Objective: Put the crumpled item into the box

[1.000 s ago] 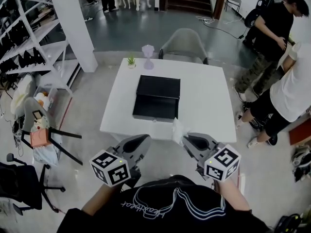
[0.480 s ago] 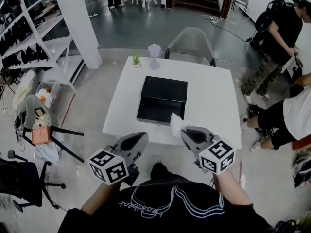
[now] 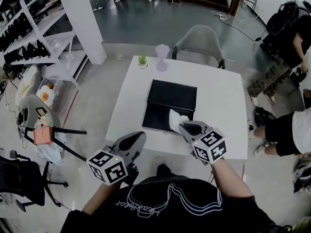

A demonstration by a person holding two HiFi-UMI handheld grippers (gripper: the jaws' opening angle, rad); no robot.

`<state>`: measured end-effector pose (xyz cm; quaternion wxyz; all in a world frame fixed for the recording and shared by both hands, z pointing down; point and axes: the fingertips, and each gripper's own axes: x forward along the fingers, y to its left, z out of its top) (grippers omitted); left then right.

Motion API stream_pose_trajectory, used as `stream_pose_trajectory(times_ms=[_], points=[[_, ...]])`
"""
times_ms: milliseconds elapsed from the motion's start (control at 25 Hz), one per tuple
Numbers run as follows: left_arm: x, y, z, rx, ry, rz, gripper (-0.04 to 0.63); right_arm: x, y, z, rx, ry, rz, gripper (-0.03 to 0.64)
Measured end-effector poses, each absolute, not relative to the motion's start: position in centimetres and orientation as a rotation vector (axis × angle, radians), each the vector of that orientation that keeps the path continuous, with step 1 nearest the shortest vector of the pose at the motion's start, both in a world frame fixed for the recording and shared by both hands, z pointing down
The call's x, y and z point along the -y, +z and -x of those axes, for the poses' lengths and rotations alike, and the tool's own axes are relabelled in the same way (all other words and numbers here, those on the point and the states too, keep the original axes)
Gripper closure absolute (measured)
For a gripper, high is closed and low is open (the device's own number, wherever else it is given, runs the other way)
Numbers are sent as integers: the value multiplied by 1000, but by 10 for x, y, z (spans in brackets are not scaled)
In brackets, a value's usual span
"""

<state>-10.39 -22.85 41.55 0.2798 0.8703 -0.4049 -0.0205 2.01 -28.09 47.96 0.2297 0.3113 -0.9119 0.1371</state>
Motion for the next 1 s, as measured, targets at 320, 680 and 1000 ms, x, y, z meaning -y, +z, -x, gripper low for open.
stream_pose_trajectory(times_ms=[320,680,1000], points=[[252,425,136,1158,-71,-2278,588,321,541,0,2343,383,-791,600],[271,434,160,1220,-95,-2224,588,337,596,14,2134,318,-690,598],[280,443,174,1271,-136,-2179,588,339,624,14,2006,315,-606,577]])
